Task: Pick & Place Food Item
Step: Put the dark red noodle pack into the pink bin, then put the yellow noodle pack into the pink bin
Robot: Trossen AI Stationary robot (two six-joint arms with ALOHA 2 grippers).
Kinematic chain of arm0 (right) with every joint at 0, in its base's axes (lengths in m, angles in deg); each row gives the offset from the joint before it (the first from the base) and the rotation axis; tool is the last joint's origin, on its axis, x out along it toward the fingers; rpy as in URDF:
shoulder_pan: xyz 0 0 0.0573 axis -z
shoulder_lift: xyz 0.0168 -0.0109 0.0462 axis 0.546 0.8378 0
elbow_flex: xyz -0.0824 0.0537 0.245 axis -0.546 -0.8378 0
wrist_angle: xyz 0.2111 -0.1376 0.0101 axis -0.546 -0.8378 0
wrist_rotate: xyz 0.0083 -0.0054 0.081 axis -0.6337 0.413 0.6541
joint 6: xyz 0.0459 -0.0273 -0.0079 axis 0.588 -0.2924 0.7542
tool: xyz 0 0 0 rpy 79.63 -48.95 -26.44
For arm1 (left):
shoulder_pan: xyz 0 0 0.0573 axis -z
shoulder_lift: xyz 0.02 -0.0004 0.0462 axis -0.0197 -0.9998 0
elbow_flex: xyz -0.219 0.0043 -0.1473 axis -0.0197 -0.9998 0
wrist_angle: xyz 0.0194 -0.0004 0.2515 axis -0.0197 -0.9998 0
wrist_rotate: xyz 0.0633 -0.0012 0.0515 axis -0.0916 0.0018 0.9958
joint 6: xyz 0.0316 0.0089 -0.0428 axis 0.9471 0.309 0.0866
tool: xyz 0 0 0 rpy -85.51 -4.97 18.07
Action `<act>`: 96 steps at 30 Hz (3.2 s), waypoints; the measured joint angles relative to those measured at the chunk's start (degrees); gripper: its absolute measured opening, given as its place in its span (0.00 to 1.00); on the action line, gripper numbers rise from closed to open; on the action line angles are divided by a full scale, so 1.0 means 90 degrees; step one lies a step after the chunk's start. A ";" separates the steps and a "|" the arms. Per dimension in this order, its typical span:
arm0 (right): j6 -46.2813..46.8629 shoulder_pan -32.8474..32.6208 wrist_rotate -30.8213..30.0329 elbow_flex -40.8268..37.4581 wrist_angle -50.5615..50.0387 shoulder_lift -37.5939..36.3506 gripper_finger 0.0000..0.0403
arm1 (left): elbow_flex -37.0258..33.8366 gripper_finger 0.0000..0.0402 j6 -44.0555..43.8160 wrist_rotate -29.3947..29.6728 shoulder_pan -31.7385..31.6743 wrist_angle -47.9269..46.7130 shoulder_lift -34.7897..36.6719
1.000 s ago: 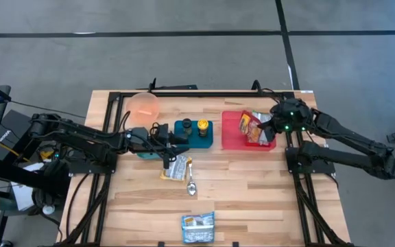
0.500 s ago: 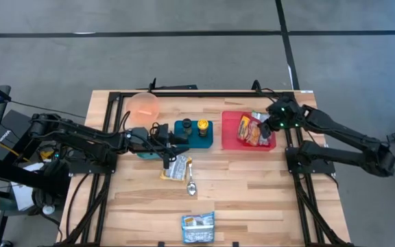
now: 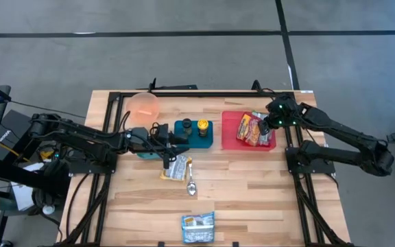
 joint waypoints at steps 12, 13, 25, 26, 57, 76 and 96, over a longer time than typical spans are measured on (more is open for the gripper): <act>0.0074 0.0097 0.0004 0.0000 -0.0103 -0.0031 0.05 | 0.0000 0.39 -0.0002 0.0001 0.0000 0.0003 0.0000; 0.0074 0.0097 0.0003 0.0000 -0.0106 -0.0031 0.06 | 0.0000 0.39 -0.0002 0.0000 0.0000 0.0002 0.0002; 0.0077 0.0095 -0.0212 0.0000 -0.0103 -0.0032 0.23 | 0.0000 0.39 -0.0002 -0.0001 0.0000 0.0002 0.0000; 0.0079 0.0095 -0.0323 0.0000 -0.0104 -0.0032 0.24 | 0.0000 0.39 -0.0002 0.0001 -0.0002 0.0004 0.0002; -0.0429 -0.1768 -0.0972 0.0952 0.0910 -0.0015 0.01 | 0.0005 0.39 -0.0015 -0.0141 -0.0002 -0.0328 0.0000; -0.0242 -0.1952 -0.1514 0.0952 0.0861 0.0032 0.03 | 0.0005 0.39 -0.0222 -0.1536 0.1627 -0.2498 0.0000; -0.0235 -0.2681 -0.2190 0.0952 0.0861 0.0032 0.03 | 0.0005 0.39 -0.2460 0.1340 0.3047 -0.5368 0.0000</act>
